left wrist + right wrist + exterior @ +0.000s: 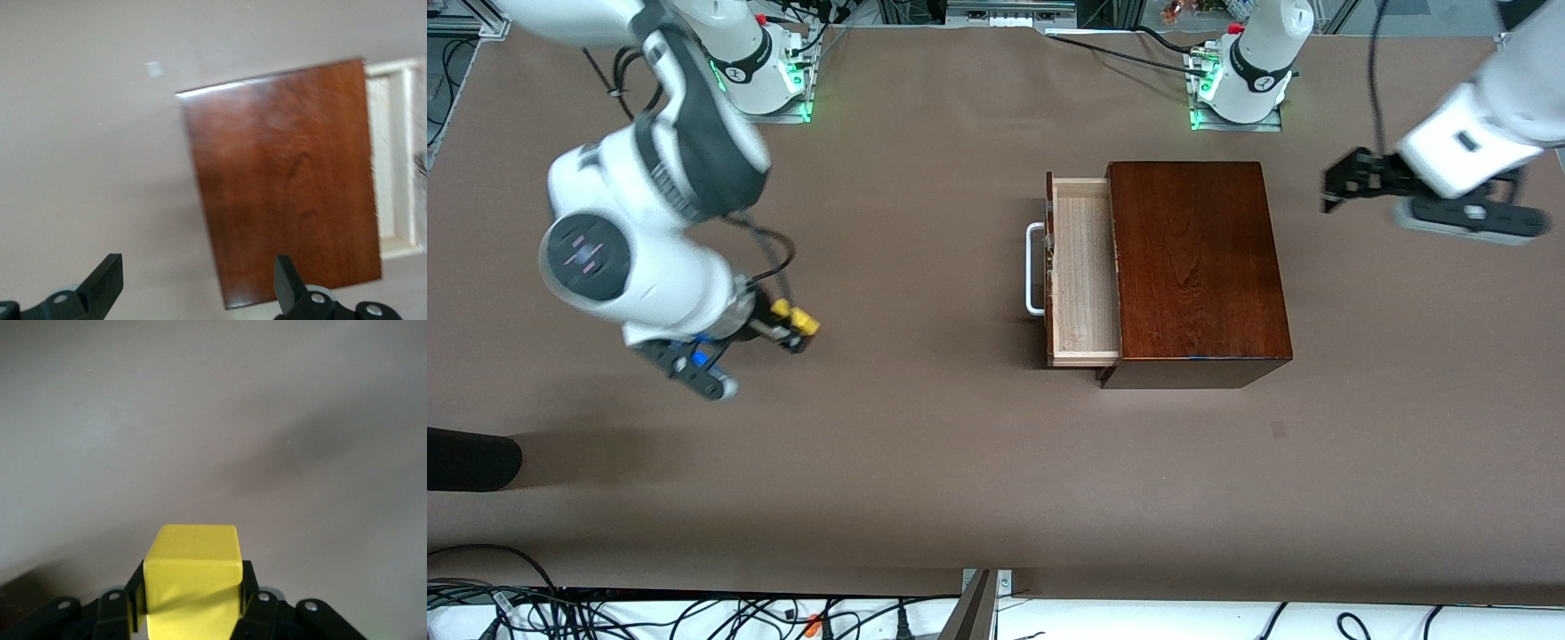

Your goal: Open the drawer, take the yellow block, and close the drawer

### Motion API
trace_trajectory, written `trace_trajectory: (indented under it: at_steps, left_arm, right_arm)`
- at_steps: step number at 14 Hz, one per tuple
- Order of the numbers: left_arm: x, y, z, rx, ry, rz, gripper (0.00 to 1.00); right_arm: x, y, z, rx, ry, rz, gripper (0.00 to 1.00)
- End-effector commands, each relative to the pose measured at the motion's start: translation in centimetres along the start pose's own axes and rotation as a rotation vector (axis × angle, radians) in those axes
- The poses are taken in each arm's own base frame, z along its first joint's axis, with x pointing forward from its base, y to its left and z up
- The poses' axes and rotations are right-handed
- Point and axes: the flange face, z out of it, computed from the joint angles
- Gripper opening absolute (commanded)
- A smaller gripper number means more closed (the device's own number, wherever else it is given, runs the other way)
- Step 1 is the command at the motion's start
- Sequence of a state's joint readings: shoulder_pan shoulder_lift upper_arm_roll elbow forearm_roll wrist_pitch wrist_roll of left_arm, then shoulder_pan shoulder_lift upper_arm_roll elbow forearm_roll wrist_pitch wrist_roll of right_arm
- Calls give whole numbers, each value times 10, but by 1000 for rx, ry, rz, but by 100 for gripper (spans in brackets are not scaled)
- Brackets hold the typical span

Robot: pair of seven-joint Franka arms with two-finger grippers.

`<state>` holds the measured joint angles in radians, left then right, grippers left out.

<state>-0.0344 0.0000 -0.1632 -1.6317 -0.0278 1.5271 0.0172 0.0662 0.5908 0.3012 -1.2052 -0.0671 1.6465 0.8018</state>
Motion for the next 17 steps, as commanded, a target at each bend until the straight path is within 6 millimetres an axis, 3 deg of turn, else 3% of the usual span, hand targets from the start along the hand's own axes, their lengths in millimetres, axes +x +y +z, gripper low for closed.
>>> trace_trajectory:
  at_steps: [1,2,4,9,12,17]
  left_arm:
    - [2,63,23,-20,-98,129,100]
    - [3,90,32,-18,-118,179,100]
    - [7,119,45,-22,-141,241,100]
    - [35,222,80,-95,-174,441,100]
    - [50,273,100,-137,-140,518,100]
    - [62,340,146,-183,-15,709,100]
  right_arm:
    - [40,25,37,36,-12,-184,0]
    - [56,31,57,50,-13,-254,0]
    - [77,32,87,72,20,-393,0]
    - [105,25,154,-12,139,-580,0]
    - [109,19,181,2,149,-613,0]
    - [91,-11,206,18,154,-603,0]
